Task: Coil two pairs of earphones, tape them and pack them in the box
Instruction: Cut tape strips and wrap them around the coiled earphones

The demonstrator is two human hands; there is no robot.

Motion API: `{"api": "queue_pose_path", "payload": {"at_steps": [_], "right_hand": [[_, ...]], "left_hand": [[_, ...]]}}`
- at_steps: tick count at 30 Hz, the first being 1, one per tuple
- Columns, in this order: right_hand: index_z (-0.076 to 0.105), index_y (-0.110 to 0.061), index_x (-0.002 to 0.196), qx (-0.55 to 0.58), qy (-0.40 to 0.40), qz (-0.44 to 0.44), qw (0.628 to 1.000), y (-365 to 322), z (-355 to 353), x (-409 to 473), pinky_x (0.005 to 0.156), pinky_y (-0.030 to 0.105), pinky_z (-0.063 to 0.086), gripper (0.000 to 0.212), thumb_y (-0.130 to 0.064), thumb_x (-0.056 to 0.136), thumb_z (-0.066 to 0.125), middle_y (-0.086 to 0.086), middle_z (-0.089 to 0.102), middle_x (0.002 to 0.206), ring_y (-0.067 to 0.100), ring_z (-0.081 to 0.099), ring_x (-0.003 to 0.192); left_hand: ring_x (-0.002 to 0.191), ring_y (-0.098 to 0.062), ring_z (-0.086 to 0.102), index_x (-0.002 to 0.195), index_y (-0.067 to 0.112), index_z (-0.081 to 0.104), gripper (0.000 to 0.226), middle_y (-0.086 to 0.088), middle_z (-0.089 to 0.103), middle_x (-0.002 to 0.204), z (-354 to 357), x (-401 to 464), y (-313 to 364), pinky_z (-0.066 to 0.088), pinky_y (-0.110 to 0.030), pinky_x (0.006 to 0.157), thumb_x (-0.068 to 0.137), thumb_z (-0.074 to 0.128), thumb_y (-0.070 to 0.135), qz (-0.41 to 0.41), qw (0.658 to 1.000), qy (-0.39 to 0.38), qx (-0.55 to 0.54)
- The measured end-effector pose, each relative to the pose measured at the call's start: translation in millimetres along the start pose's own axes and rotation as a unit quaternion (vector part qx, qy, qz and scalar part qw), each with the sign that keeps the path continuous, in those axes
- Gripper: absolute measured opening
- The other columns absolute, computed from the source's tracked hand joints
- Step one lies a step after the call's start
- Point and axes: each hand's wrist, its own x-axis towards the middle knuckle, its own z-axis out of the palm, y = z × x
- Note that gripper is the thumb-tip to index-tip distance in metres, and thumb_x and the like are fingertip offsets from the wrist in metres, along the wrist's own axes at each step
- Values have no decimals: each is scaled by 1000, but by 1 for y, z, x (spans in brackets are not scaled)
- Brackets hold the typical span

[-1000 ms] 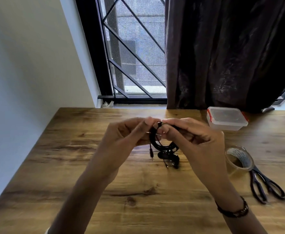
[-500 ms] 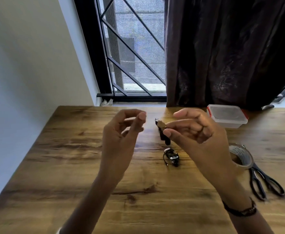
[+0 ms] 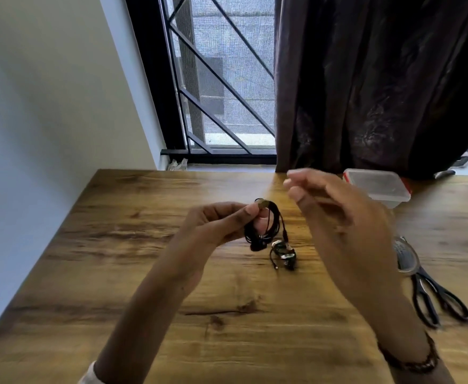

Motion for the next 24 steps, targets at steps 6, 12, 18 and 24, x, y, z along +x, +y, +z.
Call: {"api": "queue_pose_path", "payload": {"at_steps": [6, 12, 18, 24], "right_hand": [[71, -19, 114, 125, -191, 83, 970, 21, -1, 18, 88, 29, 57, 31, -25, 84, 67, -9, 75, 104, 9, 70, 99], [74, -11, 103, 213, -160, 141, 954, 28, 4, 16, 80, 26, 59, 25, -17, 79, 70, 4, 77, 92, 21, 73, 87], [74, -8, 99, 220, -127, 172, 952, 34, 11, 13, 72, 23, 58, 26, -19, 76, 71, 5, 77, 83, 17, 73, 77], [72, -16, 104, 240, -145, 208, 937, 41, 15, 11, 76, 24, 59, 28, -25, 77, 69, 4, 77, 89, 17, 74, 86]], "left_hand": [[74, -11, 68, 85, 13, 76, 21, 1, 71, 72, -7, 8, 5, 54, -22, 74, 77, 62, 27, -59, 996, -64, -18], [75, -15, 70, 86, 10, 75, 27, -5, 73, 76, -8, 12, 2, 55, -23, 69, 77, 63, 32, -55, 998, -15, -10], [76, -17, 71, 97, 3, 71, 20, -7, 75, 86, -2, 13, -6, 53, -19, 69, 79, 68, 10, 49, 997, 24, 45], [72, -16, 69, 95, 1, 72, 17, -10, 75, 83, -3, 22, -13, 52, -17, 66, 79, 70, 8, 74, 993, 34, 87]]}}
